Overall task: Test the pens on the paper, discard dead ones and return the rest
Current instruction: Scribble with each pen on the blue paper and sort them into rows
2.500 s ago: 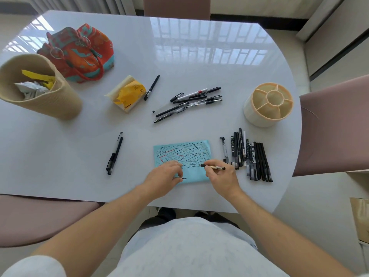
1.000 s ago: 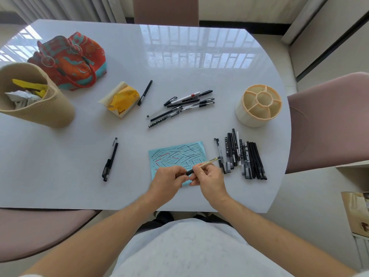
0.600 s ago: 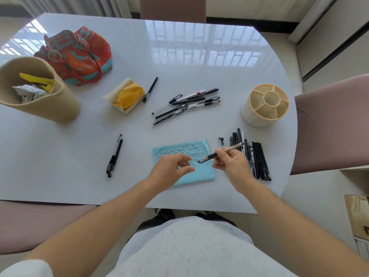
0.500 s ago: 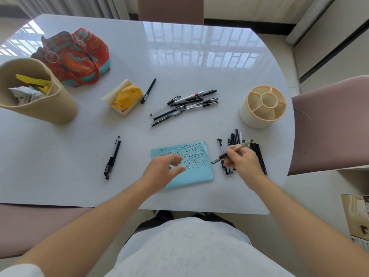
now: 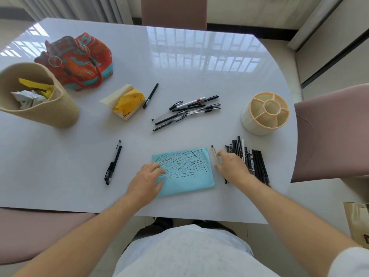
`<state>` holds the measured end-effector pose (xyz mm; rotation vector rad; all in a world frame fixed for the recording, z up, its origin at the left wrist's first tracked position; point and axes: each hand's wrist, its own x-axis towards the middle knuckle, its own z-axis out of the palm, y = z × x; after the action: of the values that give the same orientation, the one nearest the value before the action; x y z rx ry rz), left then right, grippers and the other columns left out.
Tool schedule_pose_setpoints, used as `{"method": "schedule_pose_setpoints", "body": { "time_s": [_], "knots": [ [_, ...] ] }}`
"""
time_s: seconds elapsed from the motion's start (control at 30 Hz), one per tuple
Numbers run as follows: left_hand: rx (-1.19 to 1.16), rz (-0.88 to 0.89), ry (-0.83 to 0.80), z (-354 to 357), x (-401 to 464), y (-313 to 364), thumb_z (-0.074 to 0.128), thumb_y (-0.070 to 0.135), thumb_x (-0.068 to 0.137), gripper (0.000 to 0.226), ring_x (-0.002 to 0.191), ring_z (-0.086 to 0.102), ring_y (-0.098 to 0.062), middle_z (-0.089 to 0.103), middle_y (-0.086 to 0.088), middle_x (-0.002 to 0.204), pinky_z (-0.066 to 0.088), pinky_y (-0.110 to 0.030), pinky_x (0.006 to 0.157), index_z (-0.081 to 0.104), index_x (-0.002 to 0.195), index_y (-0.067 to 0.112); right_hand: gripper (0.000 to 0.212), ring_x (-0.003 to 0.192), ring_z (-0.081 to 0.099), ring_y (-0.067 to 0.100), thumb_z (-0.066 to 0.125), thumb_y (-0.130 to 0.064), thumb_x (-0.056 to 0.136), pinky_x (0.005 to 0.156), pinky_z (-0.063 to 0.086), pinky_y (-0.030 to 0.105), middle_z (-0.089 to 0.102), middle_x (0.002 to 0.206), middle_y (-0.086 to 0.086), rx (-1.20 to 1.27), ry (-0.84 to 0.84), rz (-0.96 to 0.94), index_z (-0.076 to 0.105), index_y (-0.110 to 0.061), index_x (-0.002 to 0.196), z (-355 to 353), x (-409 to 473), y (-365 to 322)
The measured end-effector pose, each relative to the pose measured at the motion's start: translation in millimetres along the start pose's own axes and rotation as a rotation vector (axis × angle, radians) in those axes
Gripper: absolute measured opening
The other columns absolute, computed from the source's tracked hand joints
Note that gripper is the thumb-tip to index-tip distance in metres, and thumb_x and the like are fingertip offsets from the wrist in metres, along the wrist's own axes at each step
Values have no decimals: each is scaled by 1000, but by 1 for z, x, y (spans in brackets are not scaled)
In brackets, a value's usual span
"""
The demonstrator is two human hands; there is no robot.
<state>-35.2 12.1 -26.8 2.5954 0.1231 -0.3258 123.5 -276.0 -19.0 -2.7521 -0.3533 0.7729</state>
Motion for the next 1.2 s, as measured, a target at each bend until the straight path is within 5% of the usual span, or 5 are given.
{"method": "schedule_pose_setpoints", "body": {
  "time_s": [0.4, 0.73, 0.97, 1.1, 1.2],
  "knots": [
    [81, 46, -66, 2, -6, -16, 67, 20, 83, 39, 138, 39, -21, 46, 0, 148, 44, -36, 103, 66, 122, 21, 28, 110, 59, 34, 51, -9, 97, 84, 49, 39, 61, 124, 9, -54, 284, -164, 66, -12, 120, -69, 130, -54],
    [28, 77, -89, -4, -2, -25, 64, 14, 82, 38, 137, 43, -24, 47, -4, 147, 41, -39, 107, 68, 119, 18, 29, 101, 64, 37, 48, 2, 86, 73, 46, 38, 59, 114, 12, -498, 102, -303, 57, -9, 111, -58, 154, -55],
    [-75, 31, -67, -16, 12, -4, 63, 25, 93, 29, 139, 34, -14, 50, 8, 145, 31, -29, 111, 67, 121, 27, 11, 68, 72, 14, 62, -9, 81, 65, 57, 26, 73, 76, 4, 552, 147, -38, 67, -19, 83, -58, 58, -36],
    [-314, -42, -99, -24, 24, 31, 60, 32, 96, 27, 107, 54, 7, 61, 22, 122, 44, -24, 99, 63, 123, 34, 12, 71, 75, 31, 59, 7, 94, 68, 64, 36, 72, 84, 28, 1150, -27, 87, 68, 0, 92, -29, -15, -36],
    [-508, -82, -235, -22, 29, 61, 58, 38, 96, 26, 86, 64, 3, 69, 20, 101, 54, -33, 87, 63, 121, 38, 10, 76, 75, 36, 58, 7, 96, 70, 64, 36, 73, 87, 29, 1328, -66, 120, 68, 3, 96, -6, -54, -40]
  ]
}}
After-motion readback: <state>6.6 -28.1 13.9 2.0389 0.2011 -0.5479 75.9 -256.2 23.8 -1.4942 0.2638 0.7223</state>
